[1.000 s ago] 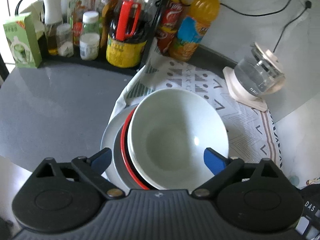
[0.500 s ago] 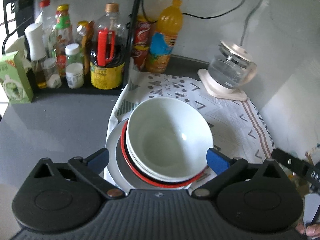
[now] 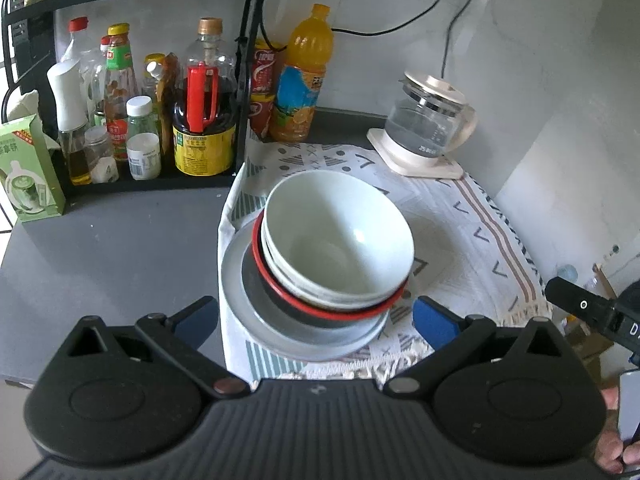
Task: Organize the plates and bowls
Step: 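Raise both grippers away from the stacked bowls and plates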
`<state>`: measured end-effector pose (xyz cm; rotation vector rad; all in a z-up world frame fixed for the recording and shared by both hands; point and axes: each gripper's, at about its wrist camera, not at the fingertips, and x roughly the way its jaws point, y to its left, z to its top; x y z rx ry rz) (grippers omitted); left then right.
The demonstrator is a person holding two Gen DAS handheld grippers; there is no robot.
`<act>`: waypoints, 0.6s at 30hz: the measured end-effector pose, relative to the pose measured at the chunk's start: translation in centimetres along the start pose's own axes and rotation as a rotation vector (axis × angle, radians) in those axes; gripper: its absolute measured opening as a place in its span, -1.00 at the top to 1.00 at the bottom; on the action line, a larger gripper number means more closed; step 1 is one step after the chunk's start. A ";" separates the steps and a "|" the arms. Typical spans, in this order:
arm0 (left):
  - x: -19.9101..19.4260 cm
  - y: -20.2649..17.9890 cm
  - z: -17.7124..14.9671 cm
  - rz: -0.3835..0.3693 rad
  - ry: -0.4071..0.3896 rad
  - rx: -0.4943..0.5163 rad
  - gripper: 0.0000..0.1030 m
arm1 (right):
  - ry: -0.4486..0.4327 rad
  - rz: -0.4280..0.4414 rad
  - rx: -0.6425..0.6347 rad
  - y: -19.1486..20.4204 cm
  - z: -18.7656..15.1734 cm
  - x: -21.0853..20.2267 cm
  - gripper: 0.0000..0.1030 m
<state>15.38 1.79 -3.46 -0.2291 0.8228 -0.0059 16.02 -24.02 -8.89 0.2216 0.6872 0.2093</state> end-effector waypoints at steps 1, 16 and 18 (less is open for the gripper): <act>-0.3 0.1 -0.4 -0.001 -0.001 0.008 -0.99 | -0.001 -0.006 0.002 0.1 -0.4 -0.4 -1.00; -2.9 0.7 -5.1 -0.025 -0.020 0.103 -0.99 | -0.020 -0.062 0.014 1.5 -5.1 -5.4 -1.00; -3.2 0.7 -5.6 -0.028 -0.024 0.104 -0.99 | -0.014 -0.067 0.022 1.6 -5.7 -5.8 -1.00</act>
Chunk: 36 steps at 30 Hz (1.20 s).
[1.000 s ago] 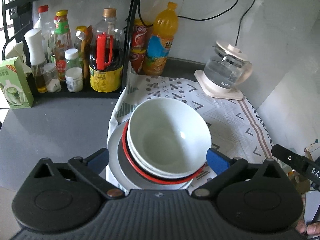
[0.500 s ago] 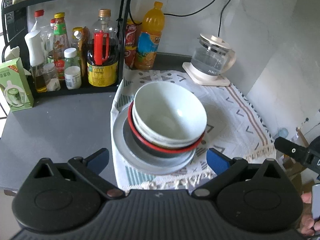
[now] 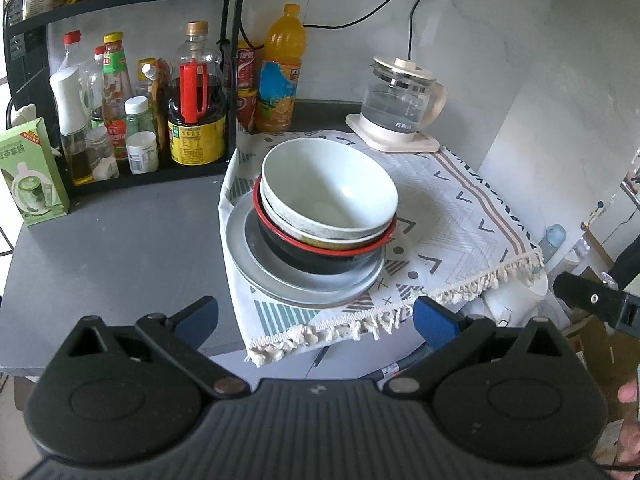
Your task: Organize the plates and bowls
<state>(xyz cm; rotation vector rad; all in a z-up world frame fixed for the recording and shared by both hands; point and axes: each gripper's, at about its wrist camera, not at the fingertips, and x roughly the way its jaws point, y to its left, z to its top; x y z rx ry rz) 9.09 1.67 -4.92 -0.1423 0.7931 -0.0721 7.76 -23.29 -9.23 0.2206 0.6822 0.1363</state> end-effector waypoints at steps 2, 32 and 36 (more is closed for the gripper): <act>-0.2 -0.1 -0.3 0.003 0.001 0.007 -0.99 | 0.004 -0.004 0.002 0.0 -0.6 -0.4 -1.00; -4.4 0.8 -2.3 0.047 -0.015 0.032 -0.99 | 0.021 0.023 -0.045 2.9 -3.5 -5.3 -1.00; -4.2 0.9 -2.0 0.040 -0.020 0.040 -0.99 | 0.021 0.024 -0.054 3.0 -3.3 -4.8 -1.00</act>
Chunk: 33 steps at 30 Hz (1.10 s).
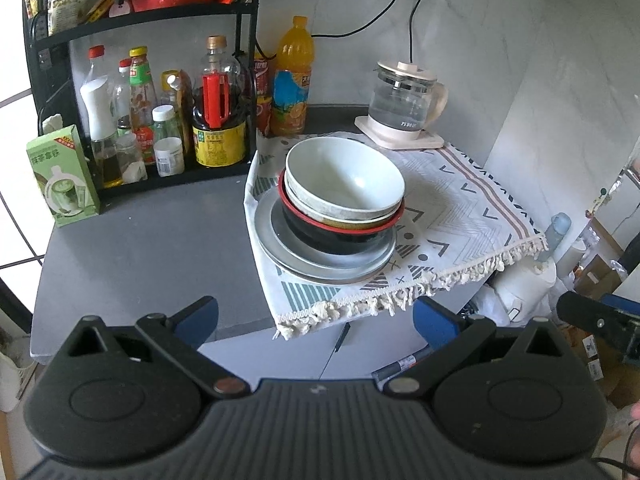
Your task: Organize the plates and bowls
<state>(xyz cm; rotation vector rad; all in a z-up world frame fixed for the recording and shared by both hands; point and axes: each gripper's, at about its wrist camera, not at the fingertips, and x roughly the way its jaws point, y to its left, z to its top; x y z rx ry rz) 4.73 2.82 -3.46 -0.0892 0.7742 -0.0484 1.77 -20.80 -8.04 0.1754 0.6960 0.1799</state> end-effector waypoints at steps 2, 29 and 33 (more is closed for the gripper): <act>0.1 0.0 0.1 0.000 -0.003 0.003 -0.99 | -0.002 0.002 -0.003 0.1 0.0 0.2 -1.00; 1.2 0.5 0.4 -0.024 0.010 0.009 -0.99 | 0.018 -0.005 -0.012 0.8 -0.1 1.3 -1.00; 1.3 0.6 0.4 -0.028 0.013 0.007 -0.99 | 0.019 -0.006 -0.013 0.9 0.0 1.3 -1.00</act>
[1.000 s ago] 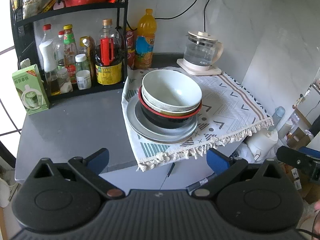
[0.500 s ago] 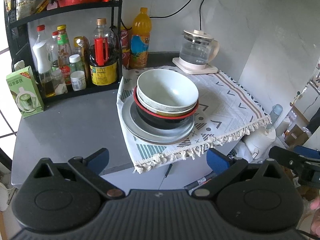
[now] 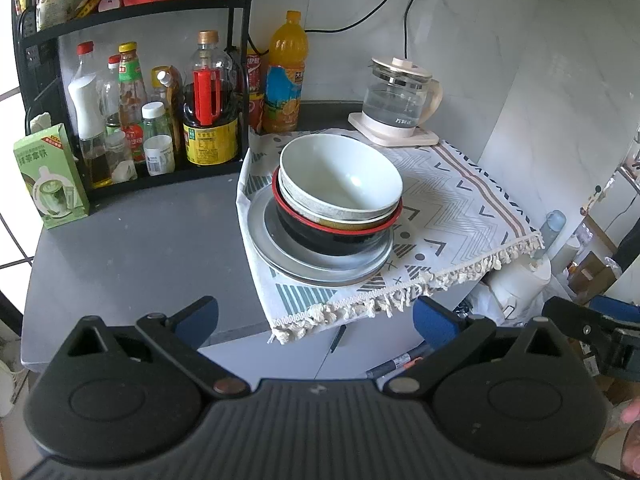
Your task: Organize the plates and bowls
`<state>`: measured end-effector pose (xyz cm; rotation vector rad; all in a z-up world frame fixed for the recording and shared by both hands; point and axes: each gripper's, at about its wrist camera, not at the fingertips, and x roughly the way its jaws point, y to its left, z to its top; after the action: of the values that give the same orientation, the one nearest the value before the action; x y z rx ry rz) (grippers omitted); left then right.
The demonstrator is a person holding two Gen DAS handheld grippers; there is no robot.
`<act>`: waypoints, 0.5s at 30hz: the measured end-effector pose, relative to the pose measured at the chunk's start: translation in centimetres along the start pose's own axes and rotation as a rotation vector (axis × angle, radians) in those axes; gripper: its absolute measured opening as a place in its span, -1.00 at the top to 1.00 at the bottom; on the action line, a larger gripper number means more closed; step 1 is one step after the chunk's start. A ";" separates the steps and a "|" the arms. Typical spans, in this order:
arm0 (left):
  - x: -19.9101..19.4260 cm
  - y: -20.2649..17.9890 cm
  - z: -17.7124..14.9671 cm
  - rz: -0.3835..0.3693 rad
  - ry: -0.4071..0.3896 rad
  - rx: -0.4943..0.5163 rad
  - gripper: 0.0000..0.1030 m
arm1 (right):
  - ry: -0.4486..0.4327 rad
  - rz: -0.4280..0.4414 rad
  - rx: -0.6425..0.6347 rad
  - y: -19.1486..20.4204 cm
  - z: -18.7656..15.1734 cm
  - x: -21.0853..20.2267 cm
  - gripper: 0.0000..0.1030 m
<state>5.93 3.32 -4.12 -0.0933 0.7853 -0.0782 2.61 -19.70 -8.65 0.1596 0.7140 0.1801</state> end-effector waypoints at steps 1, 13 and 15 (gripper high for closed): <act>0.0 0.0 0.0 -0.001 0.000 0.003 -0.99 | 0.000 0.001 0.000 0.0 0.0 0.0 -1.00; -0.2 0.5 0.2 0.000 -0.002 0.004 -0.99 | 0.003 0.001 -0.002 0.4 0.1 -0.1 -1.00; -0.2 0.6 0.3 -0.004 -0.001 0.002 -0.99 | 0.003 0.002 -0.005 0.6 0.1 -0.1 -1.00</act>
<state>6.03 3.96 -3.87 -0.0928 0.7835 -0.0828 2.55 -19.18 -8.42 0.1558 0.7167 0.1840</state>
